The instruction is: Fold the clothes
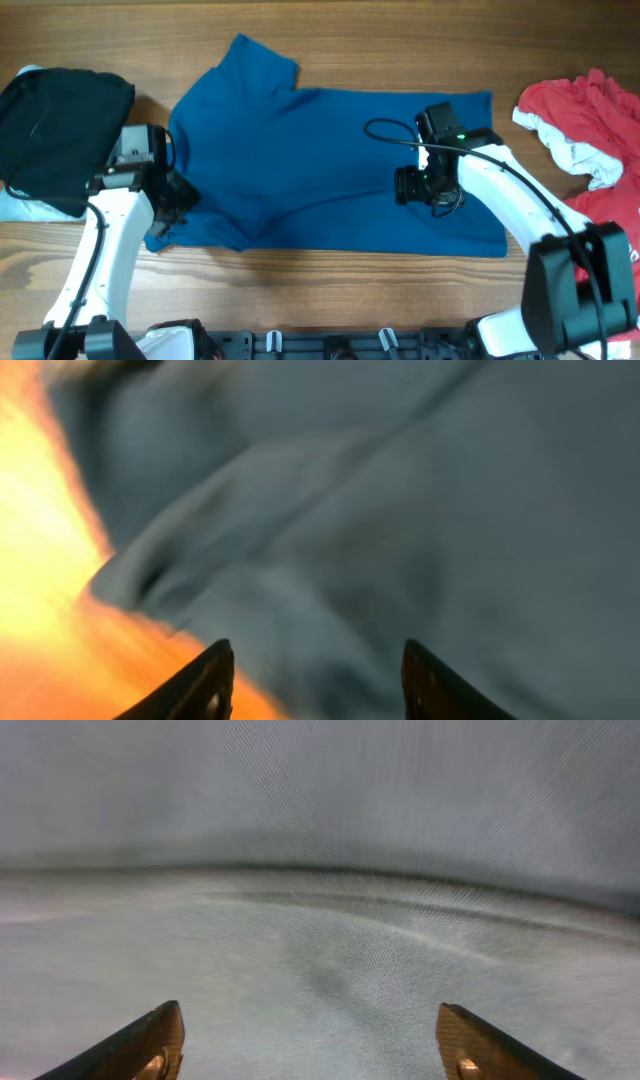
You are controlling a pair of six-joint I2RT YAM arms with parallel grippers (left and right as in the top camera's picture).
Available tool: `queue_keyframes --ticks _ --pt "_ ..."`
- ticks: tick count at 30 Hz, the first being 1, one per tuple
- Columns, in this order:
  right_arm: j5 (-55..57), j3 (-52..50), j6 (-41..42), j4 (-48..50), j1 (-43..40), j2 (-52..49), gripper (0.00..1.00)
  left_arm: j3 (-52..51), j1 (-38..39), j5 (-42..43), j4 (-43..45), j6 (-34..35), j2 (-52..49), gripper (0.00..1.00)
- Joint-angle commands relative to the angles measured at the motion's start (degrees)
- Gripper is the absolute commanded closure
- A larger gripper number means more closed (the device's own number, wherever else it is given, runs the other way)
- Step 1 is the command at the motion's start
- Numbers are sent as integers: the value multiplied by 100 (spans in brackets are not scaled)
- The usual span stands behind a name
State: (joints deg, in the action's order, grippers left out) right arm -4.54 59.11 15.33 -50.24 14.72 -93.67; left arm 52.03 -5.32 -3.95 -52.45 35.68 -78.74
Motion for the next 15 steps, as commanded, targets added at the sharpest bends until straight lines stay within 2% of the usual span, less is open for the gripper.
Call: queue_keyframes --ticks 1,4,6,9,12,15 --pt "-138 688 -90 -4 -155 737 14 785 199 905 1082 -1309 61 37" --pt "-457 881 -234 -63 -396 868 14 1537 358 1080 1497 -2155 -479 30" --pt "-455 881 -332 -87 -533 868 13 2197 361 1102 1460 -2577 -1163 19" --pt "-452 881 -343 -131 -597 868 12 3364 356 1099 1436 -3053 -2391 12" --pt "-452 881 -337 -201 -597 868 11 4454 356 1075 1749 -3923 -3766 12" --pt "-455 881 -328 -304 -597 868 11 4546 356 883 2524 -4199 -4478 18"
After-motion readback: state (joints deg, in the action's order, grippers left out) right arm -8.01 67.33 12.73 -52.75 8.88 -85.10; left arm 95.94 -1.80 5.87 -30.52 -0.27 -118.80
